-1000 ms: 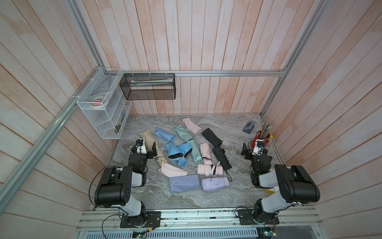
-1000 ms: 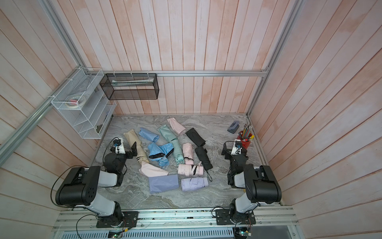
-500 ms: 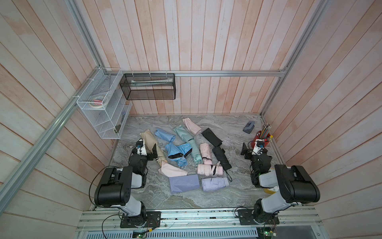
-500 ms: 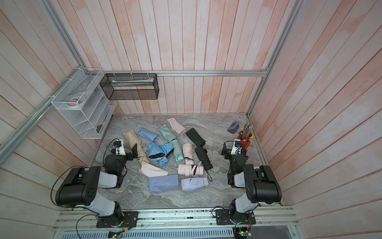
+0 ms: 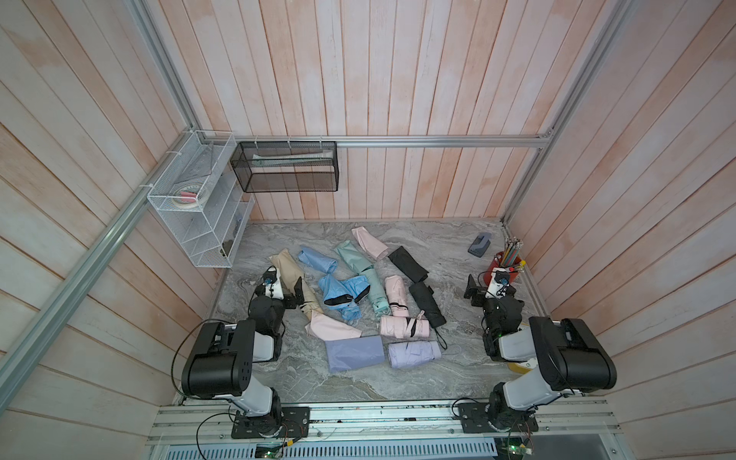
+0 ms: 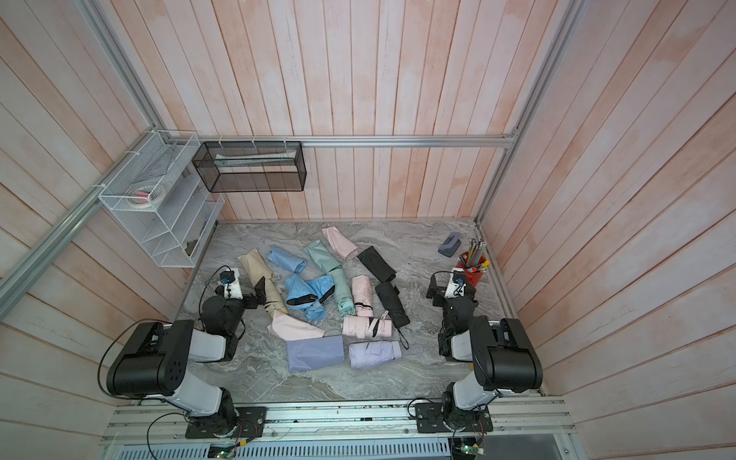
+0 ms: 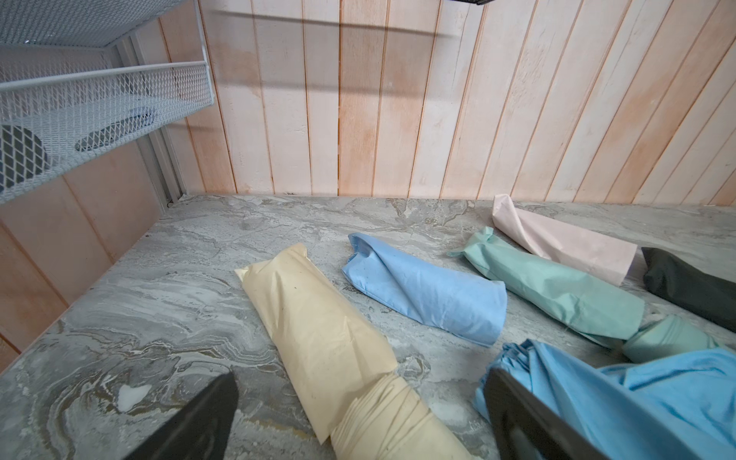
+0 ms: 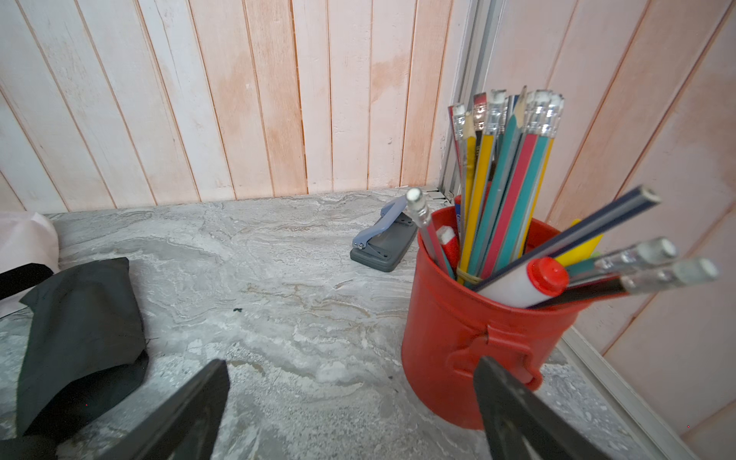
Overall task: Take umbrellas out of sleeves
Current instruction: Reset both arms
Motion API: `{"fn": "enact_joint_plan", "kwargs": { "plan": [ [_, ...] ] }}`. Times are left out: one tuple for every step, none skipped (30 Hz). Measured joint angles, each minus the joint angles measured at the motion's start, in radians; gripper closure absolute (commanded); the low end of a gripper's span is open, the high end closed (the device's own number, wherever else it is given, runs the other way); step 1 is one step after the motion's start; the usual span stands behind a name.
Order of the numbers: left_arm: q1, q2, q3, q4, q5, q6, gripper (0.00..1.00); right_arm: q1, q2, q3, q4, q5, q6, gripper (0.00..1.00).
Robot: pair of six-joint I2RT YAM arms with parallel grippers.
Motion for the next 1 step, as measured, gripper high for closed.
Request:
{"fn": "enact_joint_plan", "kwargs": {
  "plan": [
    [0.000, 0.000, 0.000, 0.000, 0.000, 0.000, 0.00, 0.000, 0.000, 0.000, 0.000, 0.000, 0.000, 0.02]
  ]
}}
